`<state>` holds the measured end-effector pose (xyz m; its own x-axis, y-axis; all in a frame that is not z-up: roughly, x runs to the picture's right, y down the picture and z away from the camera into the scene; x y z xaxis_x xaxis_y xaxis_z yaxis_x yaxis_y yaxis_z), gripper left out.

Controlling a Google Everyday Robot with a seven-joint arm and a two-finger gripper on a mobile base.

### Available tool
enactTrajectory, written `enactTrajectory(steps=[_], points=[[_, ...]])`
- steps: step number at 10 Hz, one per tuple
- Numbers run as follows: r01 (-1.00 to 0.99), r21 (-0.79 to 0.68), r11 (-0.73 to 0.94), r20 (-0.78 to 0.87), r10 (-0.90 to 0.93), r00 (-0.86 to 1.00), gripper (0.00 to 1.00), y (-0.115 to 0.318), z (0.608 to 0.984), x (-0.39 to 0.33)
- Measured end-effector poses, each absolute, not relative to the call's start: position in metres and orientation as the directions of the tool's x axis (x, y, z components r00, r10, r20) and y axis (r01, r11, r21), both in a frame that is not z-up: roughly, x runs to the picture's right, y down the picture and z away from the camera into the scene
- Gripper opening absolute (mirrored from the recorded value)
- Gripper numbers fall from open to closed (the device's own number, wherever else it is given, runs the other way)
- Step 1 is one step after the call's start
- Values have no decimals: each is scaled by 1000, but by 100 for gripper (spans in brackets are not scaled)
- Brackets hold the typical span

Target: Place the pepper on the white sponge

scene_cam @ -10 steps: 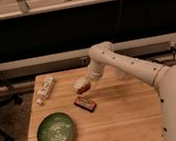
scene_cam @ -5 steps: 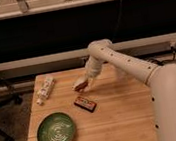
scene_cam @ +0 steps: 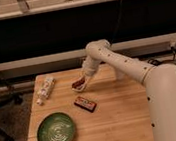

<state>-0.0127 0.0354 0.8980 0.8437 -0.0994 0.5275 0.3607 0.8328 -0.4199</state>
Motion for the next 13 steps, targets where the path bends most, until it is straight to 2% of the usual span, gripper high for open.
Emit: enactTrajectory(steps=[4, 5, 13], points=[[274, -413, 868, 492, -41, 870, 77, 35, 913, -11], [258, -416, 872, 488, -24, 872, 80, 37, 918, -11], [211, -436, 875, 492, 36, 870, 80, 45, 935, -20]])
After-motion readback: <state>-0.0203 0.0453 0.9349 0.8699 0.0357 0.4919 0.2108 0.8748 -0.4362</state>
